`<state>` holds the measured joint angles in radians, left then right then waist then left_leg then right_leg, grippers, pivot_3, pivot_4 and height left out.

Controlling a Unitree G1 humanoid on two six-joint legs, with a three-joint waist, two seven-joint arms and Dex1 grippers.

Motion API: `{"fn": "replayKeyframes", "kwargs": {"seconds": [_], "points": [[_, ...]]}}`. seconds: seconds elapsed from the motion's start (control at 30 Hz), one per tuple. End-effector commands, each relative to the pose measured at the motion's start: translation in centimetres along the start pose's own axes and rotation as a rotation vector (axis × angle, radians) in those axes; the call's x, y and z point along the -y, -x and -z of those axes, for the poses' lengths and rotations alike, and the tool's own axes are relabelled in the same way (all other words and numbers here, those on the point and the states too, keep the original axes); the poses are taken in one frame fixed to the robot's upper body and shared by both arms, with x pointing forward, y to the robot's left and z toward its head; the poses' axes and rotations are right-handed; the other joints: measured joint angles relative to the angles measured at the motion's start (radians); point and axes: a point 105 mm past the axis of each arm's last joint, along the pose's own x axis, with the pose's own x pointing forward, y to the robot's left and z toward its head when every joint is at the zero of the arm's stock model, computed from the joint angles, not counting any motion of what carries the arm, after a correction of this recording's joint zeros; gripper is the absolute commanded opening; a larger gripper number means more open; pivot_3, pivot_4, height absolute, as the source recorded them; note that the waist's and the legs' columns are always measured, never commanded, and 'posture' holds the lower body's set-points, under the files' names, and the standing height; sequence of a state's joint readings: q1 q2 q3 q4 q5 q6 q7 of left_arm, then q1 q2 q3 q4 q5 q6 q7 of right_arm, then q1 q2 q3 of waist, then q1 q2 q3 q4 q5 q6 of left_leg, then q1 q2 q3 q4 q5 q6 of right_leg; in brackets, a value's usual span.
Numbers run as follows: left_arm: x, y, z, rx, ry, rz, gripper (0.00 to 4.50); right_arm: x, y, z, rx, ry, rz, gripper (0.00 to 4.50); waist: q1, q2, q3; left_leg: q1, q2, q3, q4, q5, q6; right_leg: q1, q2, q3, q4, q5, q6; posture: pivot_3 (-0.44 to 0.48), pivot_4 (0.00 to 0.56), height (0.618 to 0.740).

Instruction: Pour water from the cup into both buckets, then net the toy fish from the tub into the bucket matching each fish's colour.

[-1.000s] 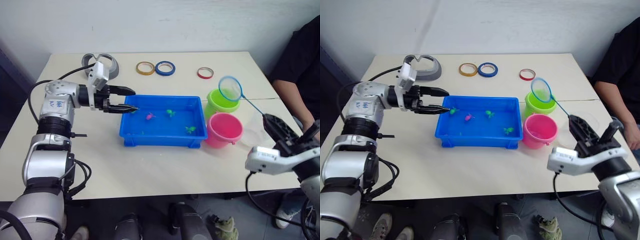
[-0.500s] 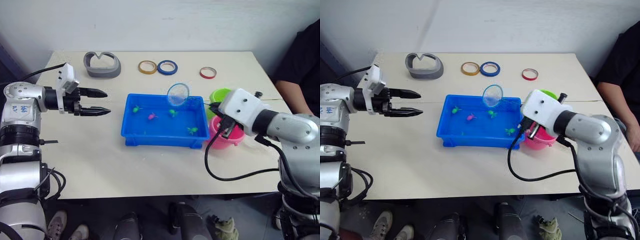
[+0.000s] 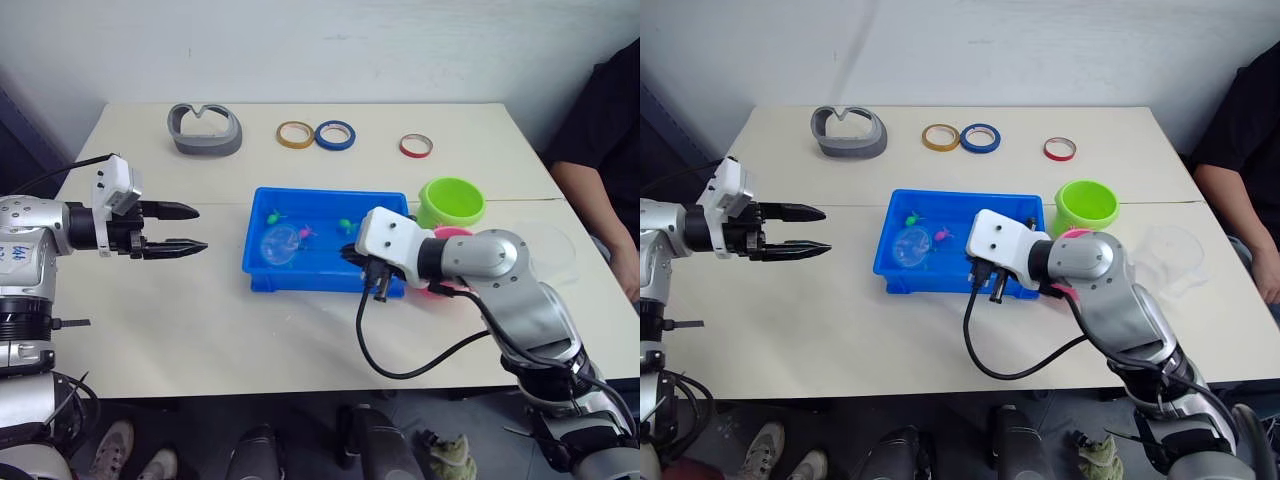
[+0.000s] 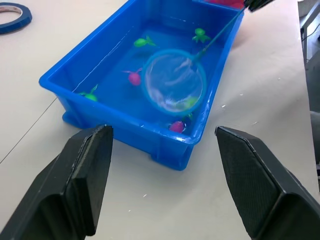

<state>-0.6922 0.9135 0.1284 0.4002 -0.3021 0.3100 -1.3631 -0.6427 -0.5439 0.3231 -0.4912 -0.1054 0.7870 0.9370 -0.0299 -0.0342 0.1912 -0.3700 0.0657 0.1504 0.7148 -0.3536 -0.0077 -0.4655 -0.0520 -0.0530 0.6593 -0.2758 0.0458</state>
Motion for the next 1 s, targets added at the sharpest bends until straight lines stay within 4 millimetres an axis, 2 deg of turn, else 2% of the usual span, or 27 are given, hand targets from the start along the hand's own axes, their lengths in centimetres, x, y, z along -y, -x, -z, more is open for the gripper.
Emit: {"fn": "replayKeyframes", "kwargs": {"seconds": [0.03,0.23,0.6,0.83,1.0], "points": [[0.0,0.7,-1.5,0.041,-0.038,-0.024,3.6,0.2,-0.5,-0.2,0.004,0.073,0.045,0.0,0.0,0.0,0.0,0.0,0.0,0.0,0.0,0.0,0.0,0.0,0.0,0.0,0.0,0.0,0.0,0.0,0.15,0.727],[0.2,0.6,-1.7,0.051,-0.034,-0.025,3.6,0.0,-1.5,1.2,-0.034,0.124,0.056,0.0,0.0,0.0,0.0,0.0,0.0,0.001,0.0,0.0,0.0,0.0,0.0,0.0,0.0,0.0,0.0,0.0,0.15,0.727],[0.5,0.3,-1.9,0.064,-0.03,-0.018,3.6,-1.7,-2.1,1.1,-0.004,0.276,-0.008,0.0,0.0,0.0,0.0,0.0,0.0,0.0,0.0,0.0,0.0,0.0,0.0,0.0,0.0,0.0,0.0,0.0,0.15,0.727],[0.8,0.1,-1.8,0.071,-0.025,-0.017,3.6,0.7,-2.0,1.6,-0.046,0.335,0.096,0.0,-0.001,0.0,0.0,0.0,0.0,0.001,0.0,0.0,0.0,0.0,0.0,0.0,0.0,0.0,0.0,0.0,0.15,0.727],[0.9,-0.1,-1.9,0.076,-0.023,-0.016,3.6,0.9,-2.1,1.9,-0.054,0.369,0.114,0.0,-0.001,0.0,0.0,0.0,0.0,0.0,0.0,0.0,0.0,0.0,0.0,0.0,-0.001,0.0,0.0,0.0,0.15,0.727]]}}
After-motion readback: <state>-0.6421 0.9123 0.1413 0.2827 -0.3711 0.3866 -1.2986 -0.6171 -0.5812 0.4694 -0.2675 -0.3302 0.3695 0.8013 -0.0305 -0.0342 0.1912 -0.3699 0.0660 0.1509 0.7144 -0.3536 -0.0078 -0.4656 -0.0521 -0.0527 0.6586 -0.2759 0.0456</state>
